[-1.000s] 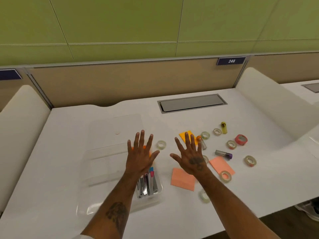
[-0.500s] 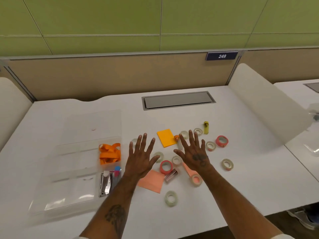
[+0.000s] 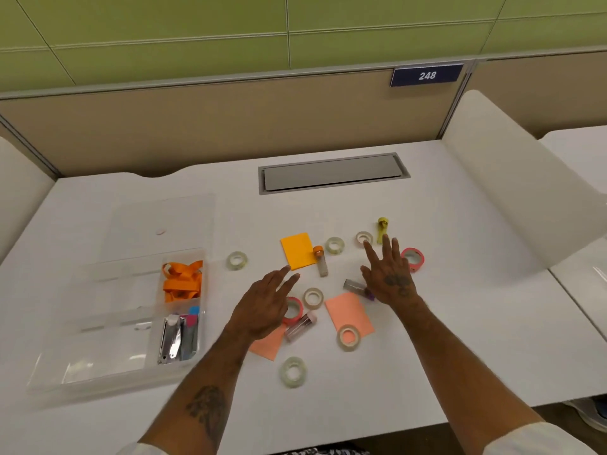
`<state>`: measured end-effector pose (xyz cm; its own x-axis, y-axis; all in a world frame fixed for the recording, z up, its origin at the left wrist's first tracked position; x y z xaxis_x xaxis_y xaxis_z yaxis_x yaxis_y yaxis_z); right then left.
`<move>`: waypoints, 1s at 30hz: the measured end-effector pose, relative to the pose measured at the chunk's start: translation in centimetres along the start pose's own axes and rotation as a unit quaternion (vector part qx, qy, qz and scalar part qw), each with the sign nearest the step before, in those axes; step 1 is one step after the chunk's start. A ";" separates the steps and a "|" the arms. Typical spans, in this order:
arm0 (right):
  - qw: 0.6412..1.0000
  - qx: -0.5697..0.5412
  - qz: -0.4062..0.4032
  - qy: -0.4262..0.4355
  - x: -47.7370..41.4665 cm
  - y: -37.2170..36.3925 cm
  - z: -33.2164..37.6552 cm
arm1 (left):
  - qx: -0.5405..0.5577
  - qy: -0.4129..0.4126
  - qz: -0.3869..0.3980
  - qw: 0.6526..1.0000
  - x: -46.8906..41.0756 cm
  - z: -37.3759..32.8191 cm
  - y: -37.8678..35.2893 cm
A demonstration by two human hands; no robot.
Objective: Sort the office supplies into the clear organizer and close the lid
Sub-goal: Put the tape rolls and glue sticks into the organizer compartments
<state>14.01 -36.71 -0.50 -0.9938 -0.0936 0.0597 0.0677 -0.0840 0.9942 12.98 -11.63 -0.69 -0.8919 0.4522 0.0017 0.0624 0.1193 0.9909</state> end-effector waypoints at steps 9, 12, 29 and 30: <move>0.991 -0.052 0.079 -0.095 0.1 -1.4 -7.4 | 0.070 0.010 0.098 0.993 0.5 -0.1 -1.5; 0.987 -0.079 0.111 -0.090 0.3 -2.4 -8.2 | 0.051 0.018 0.114 0.992 0.9 0.0 -1.9; 0.990 -0.050 -0.097 -0.094 0.2 3.1 -6.8 | -0.025 0.010 0.147 0.989 -0.1 -0.6 -2.4; 0.989 -0.057 -0.108 -0.087 0.0 3.5 -6.3 | -0.024 0.010 0.138 0.990 -0.3 -0.7 -2.0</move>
<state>14.76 -43.25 2.39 -0.9856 0.1104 -0.1282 -0.1480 -0.1956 0.9695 12.81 -12.58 -2.60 -0.8524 0.4447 0.2749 0.2835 -0.0487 0.9577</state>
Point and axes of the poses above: each hand's wrist, its own x-axis away from the middle knuckle, its own y-axis out of the back of the hand, z = x × y, the point moved 10 cm from there along -x, towards the middle knuckle, and after that the axes turned 13 degrees about y, right-handed, at the moved point
